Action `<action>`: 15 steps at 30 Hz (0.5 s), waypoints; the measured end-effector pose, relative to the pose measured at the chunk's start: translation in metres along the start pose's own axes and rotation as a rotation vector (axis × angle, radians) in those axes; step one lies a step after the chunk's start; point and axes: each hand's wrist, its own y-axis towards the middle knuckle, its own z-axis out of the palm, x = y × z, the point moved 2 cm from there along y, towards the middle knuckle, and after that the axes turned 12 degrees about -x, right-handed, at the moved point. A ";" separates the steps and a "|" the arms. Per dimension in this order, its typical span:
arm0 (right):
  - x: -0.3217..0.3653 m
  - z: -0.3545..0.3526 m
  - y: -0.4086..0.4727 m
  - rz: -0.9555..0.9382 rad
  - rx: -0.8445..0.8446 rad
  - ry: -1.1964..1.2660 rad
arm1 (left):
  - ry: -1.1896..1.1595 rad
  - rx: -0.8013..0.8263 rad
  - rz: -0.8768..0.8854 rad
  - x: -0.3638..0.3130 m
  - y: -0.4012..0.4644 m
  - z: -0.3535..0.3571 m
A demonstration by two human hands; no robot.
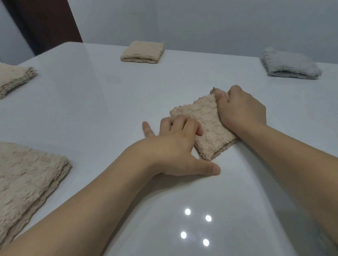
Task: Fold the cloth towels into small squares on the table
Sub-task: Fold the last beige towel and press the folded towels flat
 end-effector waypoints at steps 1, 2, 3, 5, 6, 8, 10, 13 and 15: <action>0.000 0.000 0.000 -0.001 0.001 0.002 | 0.012 -0.002 0.015 0.001 -0.001 0.002; 0.000 0.000 0.000 0.000 0.003 0.002 | 0.019 -0.014 0.032 0.001 -0.002 0.002; 0.000 0.000 0.000 0.004 0.007 0.000 | 0.001 -0.029 0.041 0.003 -0.001 0.002; 0.000 0.001 0.001 0.011 0.014 -0.002 | -0.258 -0.063 -0.006 0.007 0.004 -0.003; 0.000 0.001 0.001 0.016 0.014 0.005 | -0.525 -0.103 -0.056 0.009 0.008 -0.007; 0.000 0.000 0.001 0.024 0.004 0.039 | -1.033 -0.261 -0.169 0.018 0.019 -0.013; 0.000 -0.004 0.001 0.031 -0.018 0.107 | -1.227 -0.428 -0.300 0.028 0.028 -0.017; -0.001 -0.007 0.001 0.024 -0.029 0.369 | -1.391 -0.536 -0.449 0.032 0.034 -0.013; -0.006 -0.007 0.003 0.064 -0.023 0.646 | -1.386 -0.549 -0.510 0.026 0.042 -0.008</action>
